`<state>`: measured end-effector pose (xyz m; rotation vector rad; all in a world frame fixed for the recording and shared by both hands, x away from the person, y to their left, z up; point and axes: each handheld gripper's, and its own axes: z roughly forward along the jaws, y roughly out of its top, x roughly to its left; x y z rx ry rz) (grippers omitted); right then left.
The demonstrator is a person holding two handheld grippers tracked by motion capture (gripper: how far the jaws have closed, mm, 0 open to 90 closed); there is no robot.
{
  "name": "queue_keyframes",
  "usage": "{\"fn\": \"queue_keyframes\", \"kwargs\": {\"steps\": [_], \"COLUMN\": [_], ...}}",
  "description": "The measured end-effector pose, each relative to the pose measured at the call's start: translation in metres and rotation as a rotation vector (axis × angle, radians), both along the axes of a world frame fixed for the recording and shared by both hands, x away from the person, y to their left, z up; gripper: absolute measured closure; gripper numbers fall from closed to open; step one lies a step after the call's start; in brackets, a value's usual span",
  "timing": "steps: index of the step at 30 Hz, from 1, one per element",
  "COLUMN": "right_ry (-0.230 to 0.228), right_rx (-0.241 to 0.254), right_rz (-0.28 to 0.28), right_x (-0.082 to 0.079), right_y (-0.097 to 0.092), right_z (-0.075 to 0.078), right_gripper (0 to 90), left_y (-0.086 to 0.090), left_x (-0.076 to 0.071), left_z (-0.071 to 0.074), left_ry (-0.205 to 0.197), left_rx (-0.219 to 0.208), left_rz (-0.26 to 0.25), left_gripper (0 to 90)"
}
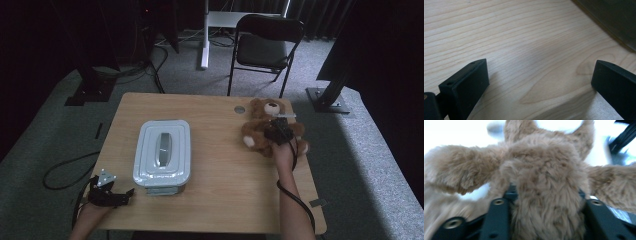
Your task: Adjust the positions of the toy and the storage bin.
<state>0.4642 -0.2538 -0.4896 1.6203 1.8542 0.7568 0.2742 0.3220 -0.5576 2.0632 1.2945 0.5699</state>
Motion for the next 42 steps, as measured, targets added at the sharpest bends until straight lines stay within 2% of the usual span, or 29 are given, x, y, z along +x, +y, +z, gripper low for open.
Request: {"fn": "queue_keyframes", "kwargs": {"steps": [1, 3, 7, 10, 11, 12, 14, 15, 16, 17, 19, 21, 23, 24, 30, 36, 39, 42], "right_ry": [-0.028, -0.026, -0.006, 0.004, 0.004, -0.004, -0.004, -0.014, -0.05, -0.067, -0.073, -0.09, -0.112, -0.112, -0.125, -0.121, -0.122, -0.108], "right_rx": [0.019, 0.055, 0.11, 0.12, 0.12, 0.144, 0.144, 0.149, 0.163, 0.184, 0.192, 0.202, 0.206, 0.206, 0.222, 0.22, 0.203, 0.212], "right_rz": [0.004, -0.016, -0.015, 0.01, 0.022, 0.032, 0.032, 0.035, 0.049, 0.071, 0.089, 0.119, 0.161, 0.161, 0.246, 0.311, 0.335, 0.354], "right_x": [-0.003, -0.007, -0.008, -0.011, -0.014, -0.019, -0.019, -0.021, -0.029, -0.034, -0.036, -0.04, -0.045, -0.045, -0.046, -0.045, -0.044, -0.043], "right_y": [-0.002, -0.005, -0.011, -0.013, -0.015, -0.017, -0.017, -0.017, -0.015, -0.01, -0.006, 0.003, 0.02, 0.02, 0.058, 0.097, 0.117, 0.137], "right_z": [-0.002, 0.0, 0.004, 0.007, 0.011, 0.018, 0.018, 0.021, 0.03, 0.037, 0.04, 0.046, 0.053, 0.053, 0.058, 0.049, 0.038, 0.025], "right_gripper": [40.9, 30.2, 18.9, 16.9, 14.5, 13.9, 13.9, 13.9, 13.9, 13.8, 13.4, 13.1, 12.6, 12.6, 12.6, 12.7, 13.0, 13.0], "left_y": [0.0, 0.0, -0.001, -0.001, -0.001, -0.002, -0.002, -0.002, -0.002, -0.001, -0.001, 0.001, 0.003, 0.004, 0.001, -0.006, -0.01, -0.013], "left_x": [0.0, -0.001, -0.002, -0.002, -0.002, -0.002, -0.002, -0.001, 0.001, 0.002, 0.003, 0.004, 0.004, 0.004, 0.01, 0.019, 0.024, 0.029], "left_z": [0.0, 0.0, 0.0, 0.0, 0.0, 0.0, 0.0, 0.002, 0.002, 0.003, 0.004, 0.008, 0.012, 0.014, 0.023, 0.028, 0.028, 0.028], "left_ry": [0.001, 0.002, 0.002, 0.003, 0.002, 0.003, 0.005, 0.015, 0.022, 0.026, 0.031, 0.027, 0.008, 0.0, -0.035, -0.043, -0.039, -0.042], "left_rx": [0.0, 0.001, 0.0, 0.002, -0.002, -0.003, -0.002, -0.006, -0.011, -0.02, -0.033, -0.049, -0.036, -0.034, -0.033, -0.024, -0.017, -0.026], "left_rz": [-0.004, -0.008, -0.005, -0.008, 0.001, 0.006, 0.011, 0.03, 0.044, 0.051, 0.052, 0.064, 0.081, 0.084, 0.082, 0.065, 0.061, 0.051], "left_gripper": [1.9, 1.9, 1.8, 1.8, 1.8, 1.8, 1.8, 1.8, 1.8, 1.8, 1.8, 1.8, 1.8, 1.8, 1.8, 1.8, 1.8, 1.8]}}
